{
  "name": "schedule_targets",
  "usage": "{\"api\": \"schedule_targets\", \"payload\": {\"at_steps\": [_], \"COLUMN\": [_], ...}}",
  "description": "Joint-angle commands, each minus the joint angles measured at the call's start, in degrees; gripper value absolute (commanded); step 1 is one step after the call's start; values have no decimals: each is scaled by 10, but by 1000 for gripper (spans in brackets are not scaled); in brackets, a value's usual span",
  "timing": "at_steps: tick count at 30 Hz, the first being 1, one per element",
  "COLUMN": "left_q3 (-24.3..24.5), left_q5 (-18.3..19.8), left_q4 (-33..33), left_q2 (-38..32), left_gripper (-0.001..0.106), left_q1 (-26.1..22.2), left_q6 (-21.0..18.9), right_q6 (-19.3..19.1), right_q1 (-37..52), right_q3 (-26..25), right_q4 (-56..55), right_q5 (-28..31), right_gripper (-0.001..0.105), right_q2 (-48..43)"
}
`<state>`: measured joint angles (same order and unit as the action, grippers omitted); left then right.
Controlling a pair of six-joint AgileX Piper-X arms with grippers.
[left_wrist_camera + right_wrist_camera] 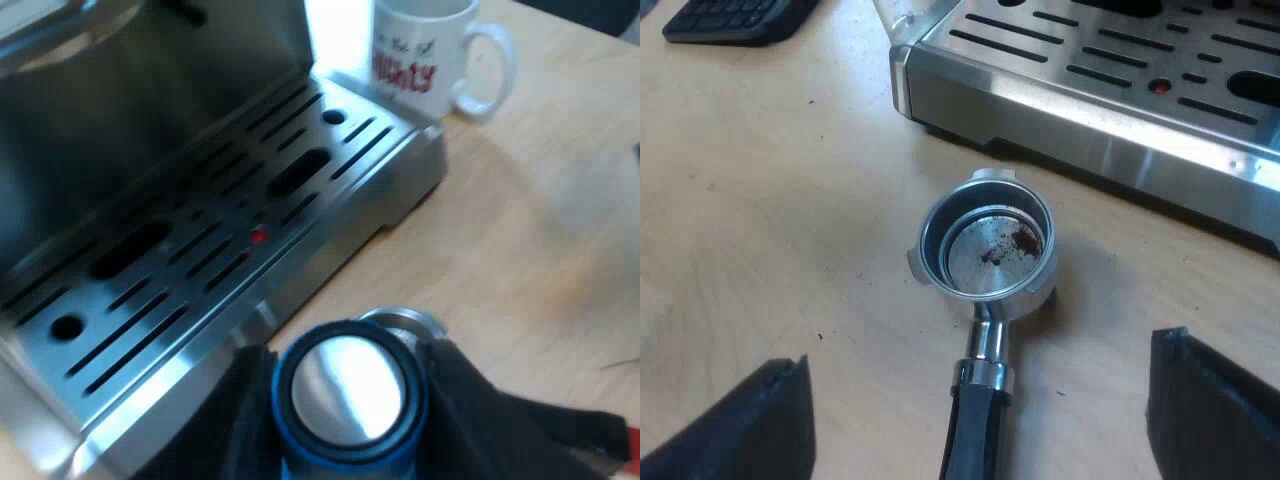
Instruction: Grind coffee beans and then tamp
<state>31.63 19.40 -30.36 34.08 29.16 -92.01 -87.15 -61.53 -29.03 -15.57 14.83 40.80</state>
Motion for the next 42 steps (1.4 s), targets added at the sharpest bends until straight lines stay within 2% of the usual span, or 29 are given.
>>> {"api": "schedule_targets", "payload": {"at_steps": [1,9,23,29,31,35,40,42], "left_q3": [9,20,33,33,33,33,33,33], "left_q5": [7,6,6,6,6,-14,-16,-33], "left_q4": [23,61,114,128,132,147,182,187], "left_q2": [10,72,154,185,203,233,255,265], "left_gripper": [1,1,1,1,1,1,1,1], "left_q1": [22,78,85,106,123,136,136,136], "left_q6": [6,10,22,24,41,53,53,53], "right_q6": [-5,-5,-5,-5,-5,-5,-5,-5], "right_q1": [2,2,2,2,2,2,2,2], "right_q3": [-1,-1,-1,-1,-1,-1,-1,-1], "right_q4": [8,8,8,8,8,8,8,8], "right_q5": [-1,-1,-1,-1,-1,-1,-1,-1], "right_gripper": [70,70,70,70,70,70,70,70], "right_q2": [-5,-5,-5,-5,-5,-5,-5,-5]}}
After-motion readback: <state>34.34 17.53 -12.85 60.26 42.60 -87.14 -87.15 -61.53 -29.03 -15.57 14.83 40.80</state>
